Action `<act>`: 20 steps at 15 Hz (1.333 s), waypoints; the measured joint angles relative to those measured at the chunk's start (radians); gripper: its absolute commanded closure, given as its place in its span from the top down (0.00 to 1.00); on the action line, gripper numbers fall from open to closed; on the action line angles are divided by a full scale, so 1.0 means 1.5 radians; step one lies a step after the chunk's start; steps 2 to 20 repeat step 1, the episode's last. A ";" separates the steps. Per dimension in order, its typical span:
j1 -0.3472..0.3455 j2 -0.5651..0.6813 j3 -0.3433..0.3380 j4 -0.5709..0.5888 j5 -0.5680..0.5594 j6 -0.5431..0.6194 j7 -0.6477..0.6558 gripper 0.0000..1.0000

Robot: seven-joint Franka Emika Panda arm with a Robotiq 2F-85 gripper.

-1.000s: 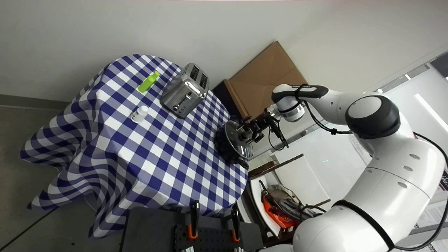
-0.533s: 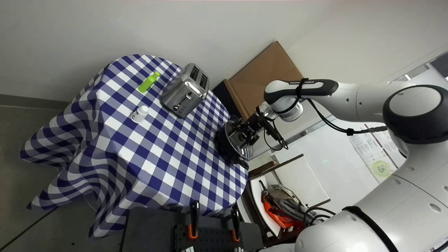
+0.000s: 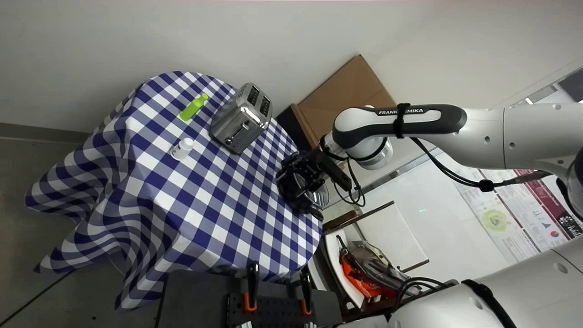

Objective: Put the lid on the pot

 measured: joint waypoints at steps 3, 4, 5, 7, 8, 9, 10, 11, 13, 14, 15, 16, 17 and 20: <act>-0.002 0.002 0.000 0.003 0.000 0.000 0.000 1.00; -0.002 0.002 0.000 0.003 0.000 0.000 0.000 1.00; -0.002 0.002 0.000 0.003 0.000 0.000 0.000 1.00; -0.002 0.002 0.000 0.003 0.000 0.000 0.000 1.00; -0.002 0.002 0.000 0.003 0.000 0.000 0.000 1.00; -0.002 0.002 0.000 0.003 0.000 0.000 0.000 1.00; -0.002 0.002 0.000 0.003 0.000 0.000 0.000 1.00; -0.002 0.002 0.000 0.003 0.000 0.000 0.000 1.00; -0.002 0.002 0.000 0.003 0.000 0.000 0.000 1.00; -0.002 0.002 0.000 0.003 0.000 0.000 0.000 1.00; -0.002 0.002 0.000 0.003 0.000 0.000 0.000 1.00; -0.002 0.002 0.000 0.003 0.000 0.000 0.000 1.00; -0.002 0.002 0.000 0.003 0.000 0.000 0.000 1.00; -0.002 0.002 0.000 0.003 0.000 0.000 0.000 1.00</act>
